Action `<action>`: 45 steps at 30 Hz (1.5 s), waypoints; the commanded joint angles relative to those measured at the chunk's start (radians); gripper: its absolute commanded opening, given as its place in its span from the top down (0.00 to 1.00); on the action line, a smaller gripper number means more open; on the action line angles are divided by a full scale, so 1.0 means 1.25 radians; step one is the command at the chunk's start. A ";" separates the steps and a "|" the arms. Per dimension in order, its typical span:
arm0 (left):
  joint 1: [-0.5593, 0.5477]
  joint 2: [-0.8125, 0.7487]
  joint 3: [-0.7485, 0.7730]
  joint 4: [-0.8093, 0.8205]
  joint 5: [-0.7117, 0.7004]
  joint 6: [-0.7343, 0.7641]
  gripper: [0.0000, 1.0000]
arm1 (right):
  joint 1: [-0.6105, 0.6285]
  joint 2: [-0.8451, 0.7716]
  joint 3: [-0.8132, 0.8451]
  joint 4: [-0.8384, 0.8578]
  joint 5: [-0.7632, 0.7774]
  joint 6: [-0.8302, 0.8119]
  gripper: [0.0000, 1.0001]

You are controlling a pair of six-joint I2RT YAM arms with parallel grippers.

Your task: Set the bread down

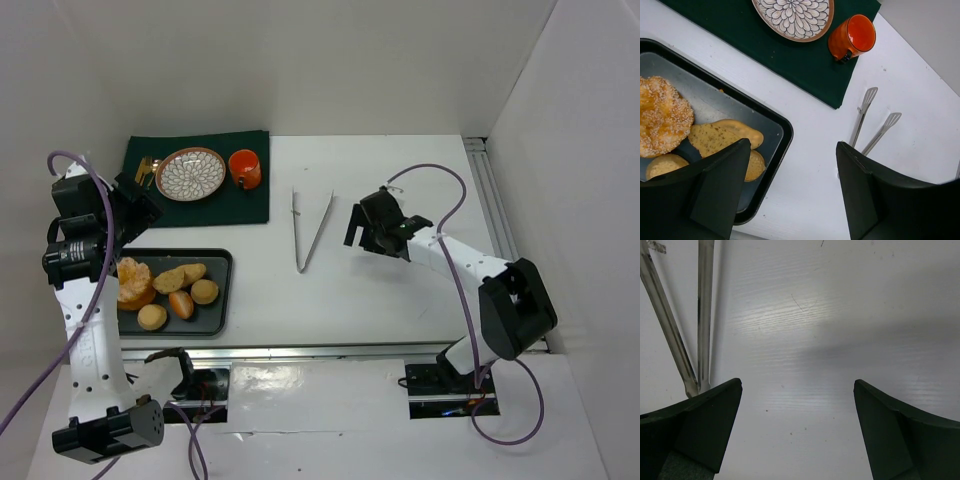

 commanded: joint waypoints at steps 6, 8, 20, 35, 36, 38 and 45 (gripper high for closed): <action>0.004 -0.013 0.009 0.003 -0.008 0.003 0.18 | 0.006 0.014 0.074 -0.013 0.018 0.018 0.00; 0.004 -0.013 0.009 0.003 -0.008 0.003 0.18 | 0.013 0.026 0.085 -0.002 -0.005 0.018 0.00; 0.004 -0.006 -0.006 0.011 0.022 0.010 0.18 | 0.191 0.195 0.203 0.065 -0.015 -0.039 0.00; 0.004 0.009 -0.021 0.018 0.032 0.025 0.18 | 0.258 0.485 0.451 -0.055 0.176 0.029 0.00; 0.004 0.009 -0.021 0.018 0.032 0.025 0.18 | 0.258 0.502 0.472 -0.085 0.204 0.029 0.00; 0.004 0.009 -0.021 0.018 0.032 0.025 0.18 | 0.250 0.541 0.517 -0.094 0.220 0.037 0.00; 0.004 0.024 -0.021 0.025 0.040 0.025 0.19 | 0.212 0.582 0.545 -0.055 0.238 0.044 0.03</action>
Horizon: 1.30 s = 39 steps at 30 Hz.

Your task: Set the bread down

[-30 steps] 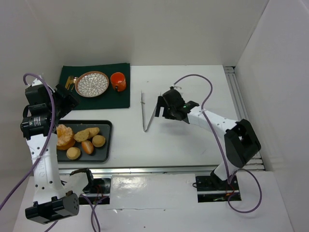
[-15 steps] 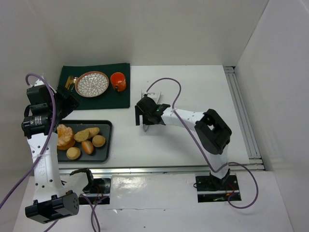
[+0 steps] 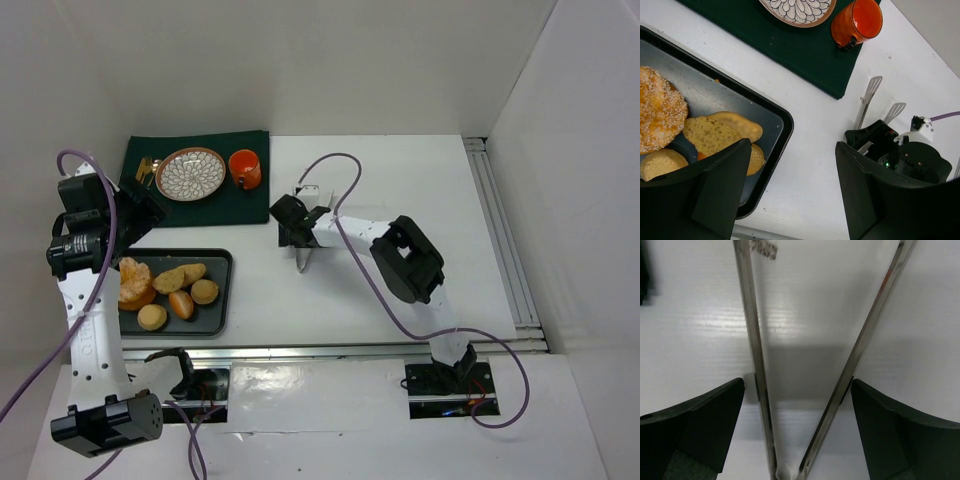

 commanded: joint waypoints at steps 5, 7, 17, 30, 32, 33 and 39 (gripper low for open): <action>0.004 0.001 -0.003 0.030 0.023 0.021 0.19 | -0.033 0.039 0.038 0.040 0.028 -0.002 0.37; 0.004 0.001 -0.003 0.030 0.023 0.021 0.19 | -0.033 0.014 0.030 0.040 0.021 -0.002 0.48; 0.004 0.008 0.025 0.022 0.045 0.021 0.19 | -0.040 -0.235 -0.117 0.079 -0.115 -0.104 0.75; 0.004 0.008 0.017 0.022 0.066 0.007 0.19 | 0.041 -0.491 -0.148 -0.126 -0.465 -0.269 0.73; 0.004 0.016 0.017 0.022 0.066 0.007 0.19 | 0.079 -0.484 -0.122 -0.170 -0.521 -0.288 0.71; 0.004 0.016 0.017 0.022 0.058 0.007 0.19 | 0.089 -0.474 -0.085 -0.191 -0.535 -0.309 0.71; 0.004 0.023 0.033 0.022 0.058 -0.001 0.19 | 0.163 -0.383 0.037 -0.284 -0.583 -0.386 0.63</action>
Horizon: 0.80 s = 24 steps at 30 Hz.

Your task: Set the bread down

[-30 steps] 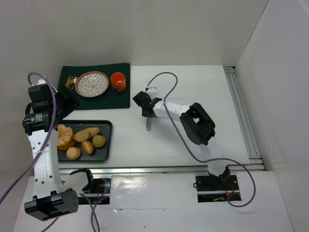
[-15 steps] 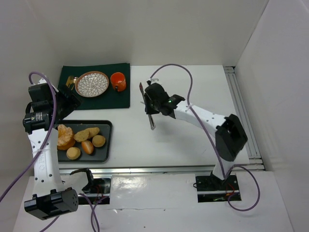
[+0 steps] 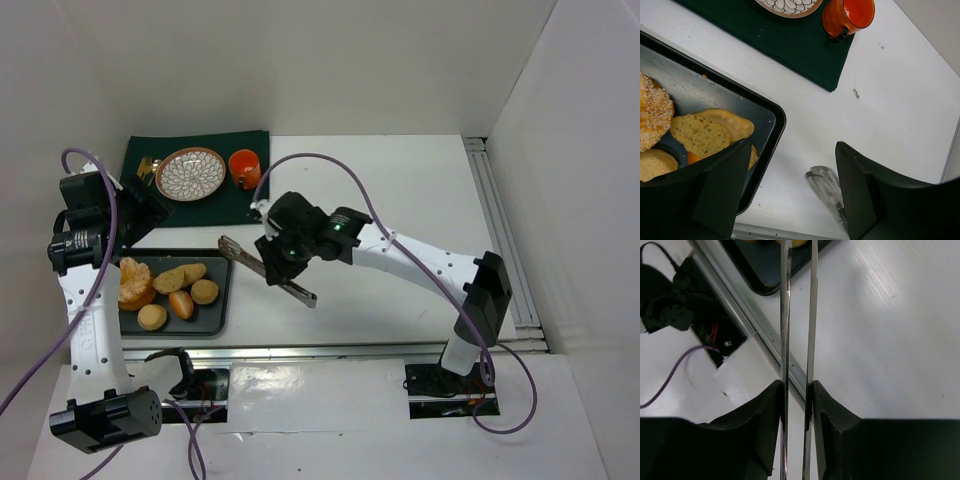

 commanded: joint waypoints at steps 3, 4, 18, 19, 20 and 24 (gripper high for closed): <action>0.004 0.004 0.024 0.031 0.031 -0.008 0.19 | 0.026 0.055 0.092 -0.049 -0.057 -0.061 0.61; 0.004 0.004 0.024 0.031 0.031 -0.015 0.19 | 0.026 0.066 0.112 -0.049 -0.050 -0.054 0.61; 0.004 0.004 0.033 0.024 0.010 0.001 0.19 | 0.084 0.262 0.280 -0.076 0.034 -0.054 0.48; 0.004 0.004 0.033 0.024 0.010 0.001 0.19 | 0.085 0.273 0.280 -0.076 0.034 -0.054 0.48; 0.004 0.004 0.033 0.024 0.010 0.001 0.19 | 0.085 0.273 0.280 -0.076 0.034 -0.054 0.46; 0.004 0.004 0.033 0.024 0.010 0.008 0.19 | 0.092 0.300 0.289 -0.076 0.041 -0.061 0.42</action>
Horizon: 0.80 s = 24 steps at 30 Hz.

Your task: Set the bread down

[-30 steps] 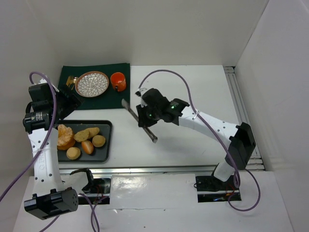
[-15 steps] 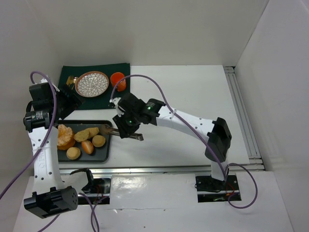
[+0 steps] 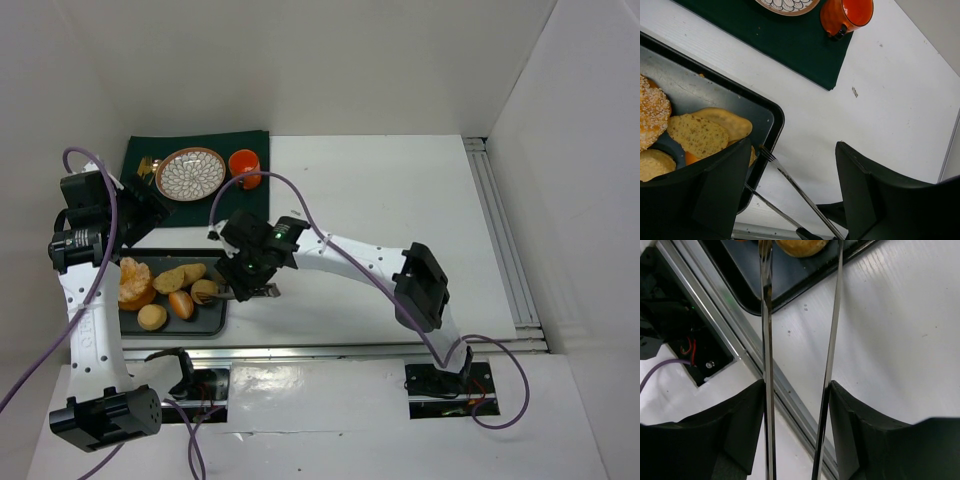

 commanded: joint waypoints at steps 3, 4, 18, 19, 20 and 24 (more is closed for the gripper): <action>0.004 -0.003 0.026 0.023 0.001 0.011 0.19 | 0.016 0.018 0.056 -0.031 0.016 -0.024 0.39; 0.004 -0.003 0.026 0.023 0.001 0.011 0.19 | 0.016 0.028 0.063 -0.031 0.016 -0.024 0.39; 0.004 0.012 0.061 0.007 -0.025 0.025 0.19 | 0.016 0.040 0.122 -0.056 0.050 -0.050 0.57; 0.004 0.019 0.061 0.007 -0.025 0.025 0.19 | 0.016 0.029 0.122 -0.056 0.071 -0.050 0.57; 0.004 0.019 0.061 0.007 -0.018 0.025 0.19 | 0.016 0.002 0.115 -0.056 0.080 -0.050 0.57; 0.004 0.051 0.105 -0.008 -0.051 0.016 0.19 | 0.008 -0.064 0.088 -0.056 0.107 -0.050 0.57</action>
